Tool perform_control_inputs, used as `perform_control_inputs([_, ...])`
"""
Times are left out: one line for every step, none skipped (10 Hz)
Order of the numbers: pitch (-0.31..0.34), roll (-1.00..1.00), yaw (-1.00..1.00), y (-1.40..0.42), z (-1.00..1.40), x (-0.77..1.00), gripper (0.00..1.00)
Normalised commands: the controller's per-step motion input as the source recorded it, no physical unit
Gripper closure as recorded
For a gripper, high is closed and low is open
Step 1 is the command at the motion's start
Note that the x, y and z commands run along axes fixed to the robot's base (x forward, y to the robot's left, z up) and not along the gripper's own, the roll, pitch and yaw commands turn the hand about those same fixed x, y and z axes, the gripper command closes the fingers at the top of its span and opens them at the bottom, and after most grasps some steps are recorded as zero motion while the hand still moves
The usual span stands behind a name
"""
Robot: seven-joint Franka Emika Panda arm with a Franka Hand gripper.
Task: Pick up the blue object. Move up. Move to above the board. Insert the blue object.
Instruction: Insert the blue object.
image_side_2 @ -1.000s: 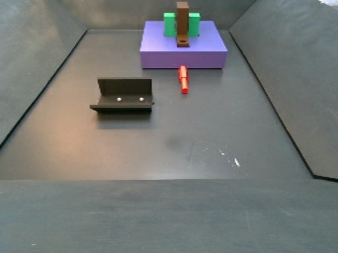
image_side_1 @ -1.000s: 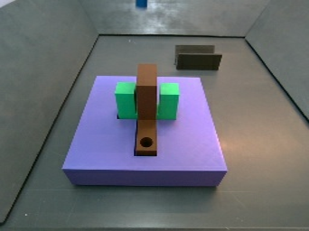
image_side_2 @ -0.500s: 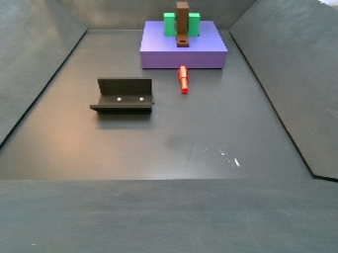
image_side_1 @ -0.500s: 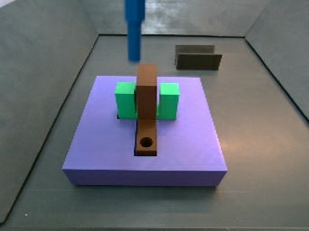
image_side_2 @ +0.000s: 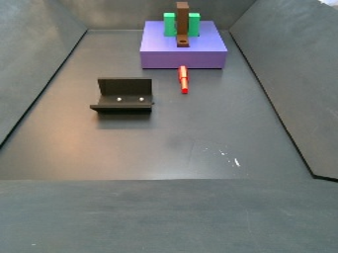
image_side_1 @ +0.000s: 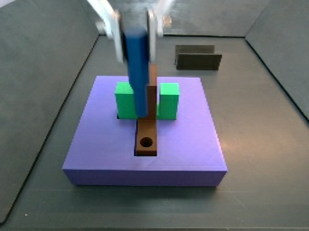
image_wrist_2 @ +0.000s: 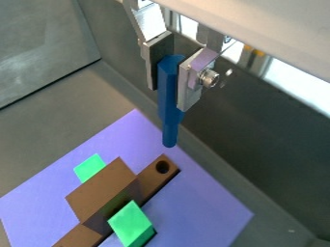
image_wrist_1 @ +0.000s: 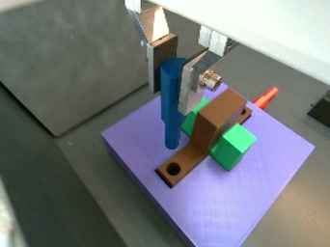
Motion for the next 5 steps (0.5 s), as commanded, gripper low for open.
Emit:
perform_control_inputs([0.000, 0.10, 0.00, 0.09, -0.70, 0.08, 1.00])
perform_control_inputs([0.000, -0.01, 0.00, 0.07, -0.55, 0.03, 1.00])
perform_control_inputs([0.000, -0.10, 0.00, 0.00, -0.45, 0.07, 1.00])
perform_control_inputs([0.000, -0.10, 0.04, 0.00, -0.39, 0.12, 1.00])
perform_control_inputs([-0.009, -0.02, 0.05, 0.00, -0.33, 0.00, 1.00])
